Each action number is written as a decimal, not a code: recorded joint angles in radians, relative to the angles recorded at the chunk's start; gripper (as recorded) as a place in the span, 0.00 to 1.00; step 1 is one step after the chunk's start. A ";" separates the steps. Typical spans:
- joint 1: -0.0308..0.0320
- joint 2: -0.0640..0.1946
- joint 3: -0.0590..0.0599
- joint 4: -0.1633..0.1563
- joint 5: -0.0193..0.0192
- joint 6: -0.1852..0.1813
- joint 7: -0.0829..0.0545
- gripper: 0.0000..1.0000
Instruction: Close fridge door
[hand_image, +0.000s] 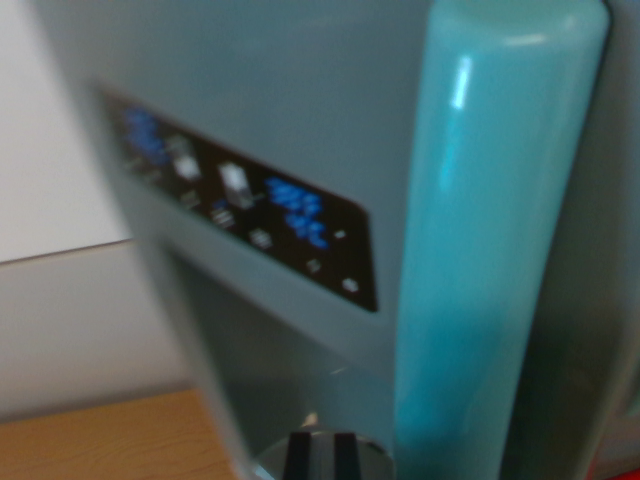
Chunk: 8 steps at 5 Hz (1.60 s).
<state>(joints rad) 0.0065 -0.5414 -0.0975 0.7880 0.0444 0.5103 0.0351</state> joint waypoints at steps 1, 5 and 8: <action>0.0000 0.000 0.000 0.000 0.0000 0.000 0.000 1.00; 0.0000 0.084 -0.054 0.065 0.0000 -0.001 0.000 1.00; 0.0000 0.174 -0.098 0.149 0.0000 -0.001 0.000 1.00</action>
<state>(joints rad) 0.0065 -0.3670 -0.1953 0.9371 0.0444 0.5088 0.0350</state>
